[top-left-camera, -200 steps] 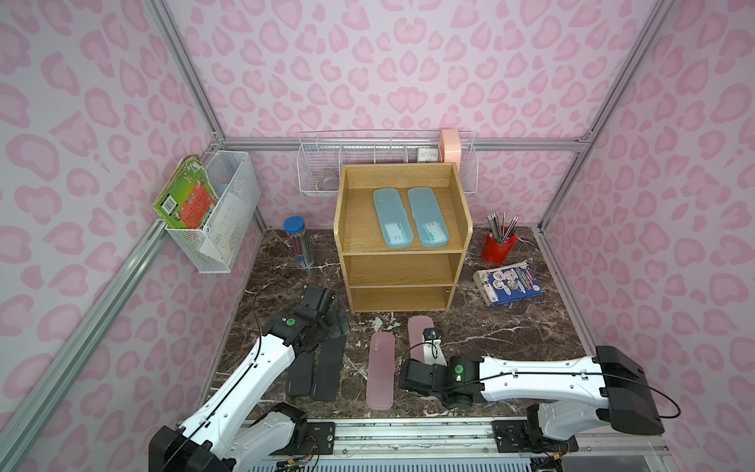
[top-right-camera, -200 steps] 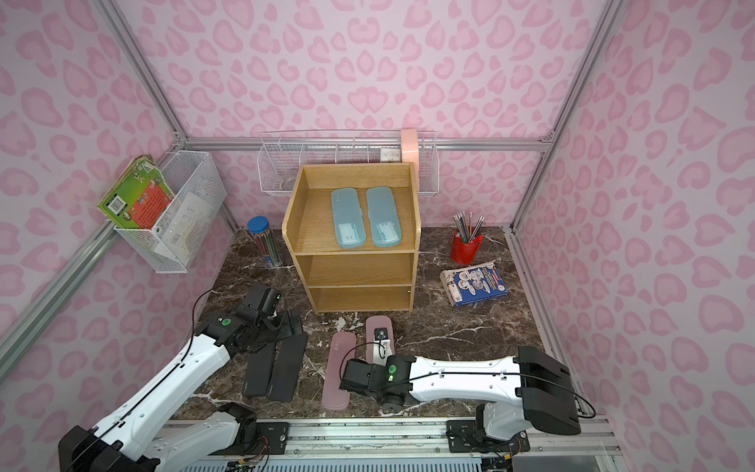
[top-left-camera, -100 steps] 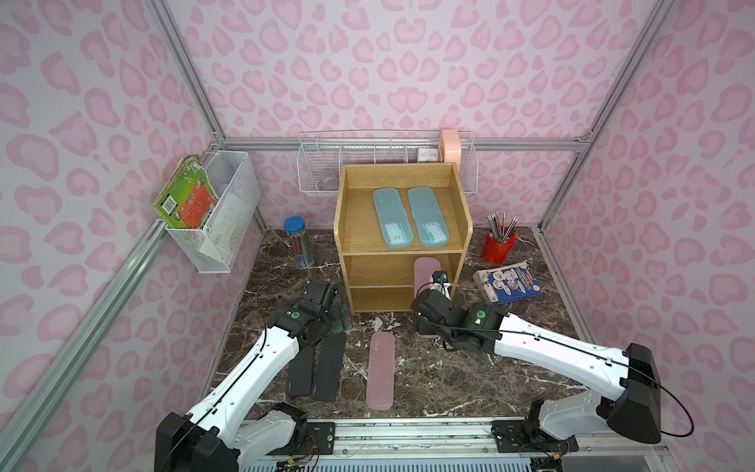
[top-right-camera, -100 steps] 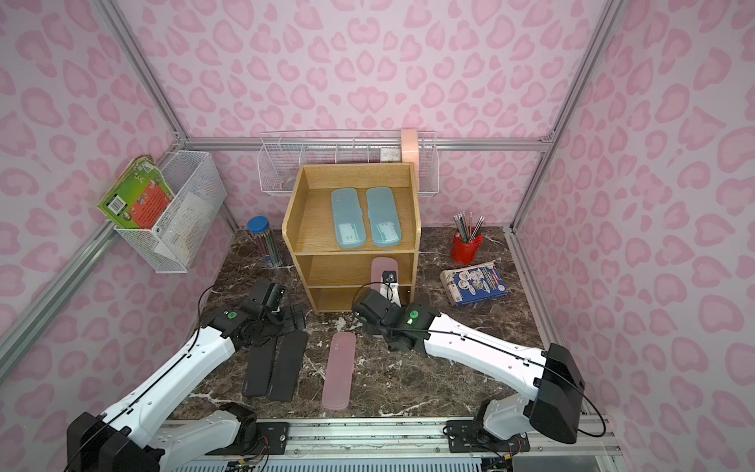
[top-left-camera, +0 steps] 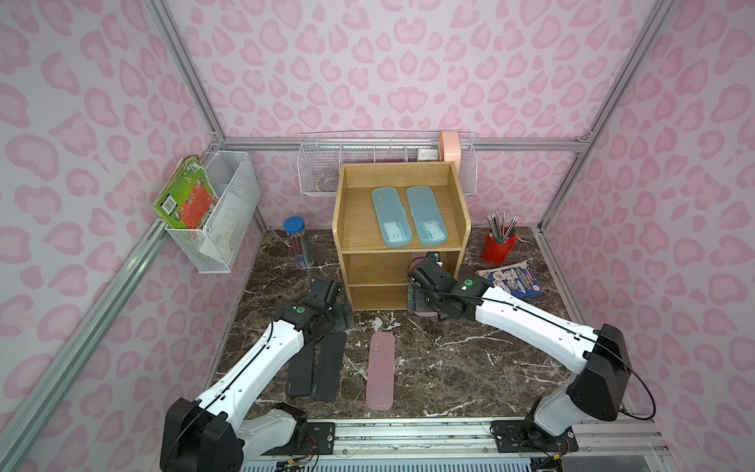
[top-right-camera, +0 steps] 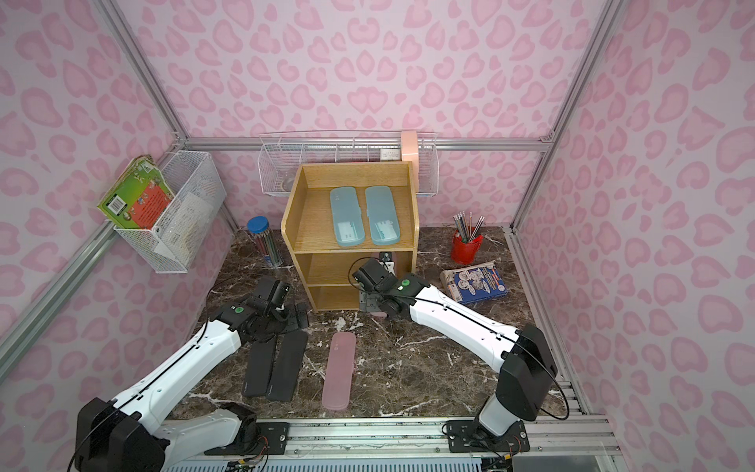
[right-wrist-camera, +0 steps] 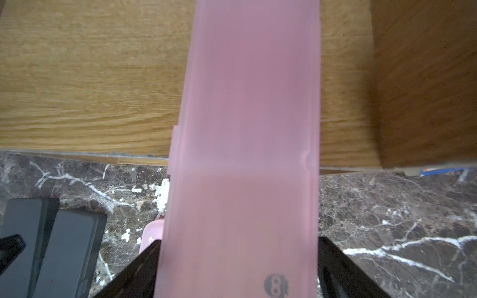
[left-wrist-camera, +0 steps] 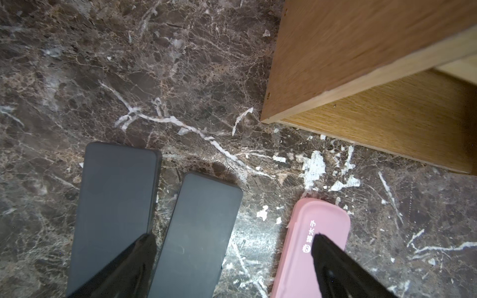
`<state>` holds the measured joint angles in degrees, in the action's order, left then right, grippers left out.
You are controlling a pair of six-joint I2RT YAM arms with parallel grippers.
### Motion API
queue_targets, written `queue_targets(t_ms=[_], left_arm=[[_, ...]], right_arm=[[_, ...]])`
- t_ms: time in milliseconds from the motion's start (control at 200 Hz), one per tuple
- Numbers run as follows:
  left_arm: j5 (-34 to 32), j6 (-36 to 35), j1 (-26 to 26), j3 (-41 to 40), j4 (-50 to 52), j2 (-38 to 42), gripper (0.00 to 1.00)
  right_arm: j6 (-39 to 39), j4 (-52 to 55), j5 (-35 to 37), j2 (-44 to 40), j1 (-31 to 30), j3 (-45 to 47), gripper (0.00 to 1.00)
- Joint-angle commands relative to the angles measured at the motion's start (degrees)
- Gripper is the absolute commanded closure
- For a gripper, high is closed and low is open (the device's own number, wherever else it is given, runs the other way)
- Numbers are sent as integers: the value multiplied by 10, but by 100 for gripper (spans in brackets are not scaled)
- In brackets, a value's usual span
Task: Place the pencil cases on the shelf according to color
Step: Place the pencil case on the shelf.
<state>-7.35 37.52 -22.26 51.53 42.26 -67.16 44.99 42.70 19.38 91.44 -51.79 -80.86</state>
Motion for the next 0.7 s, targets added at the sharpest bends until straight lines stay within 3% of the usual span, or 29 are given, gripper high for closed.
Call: queue_targets(t_ms=[0,555,695], left_arm=[[4,-5,1,4,-4,-2,1],[4,-13,7,-4,2,13,1],[2,-13,9,-6,5,20,1]], right_arm=[[-30,-73,-7,-15,-4,0,6],[59,-59,14,-158,-73,156,6],[85,-90,9,-183,-100,215,17]])
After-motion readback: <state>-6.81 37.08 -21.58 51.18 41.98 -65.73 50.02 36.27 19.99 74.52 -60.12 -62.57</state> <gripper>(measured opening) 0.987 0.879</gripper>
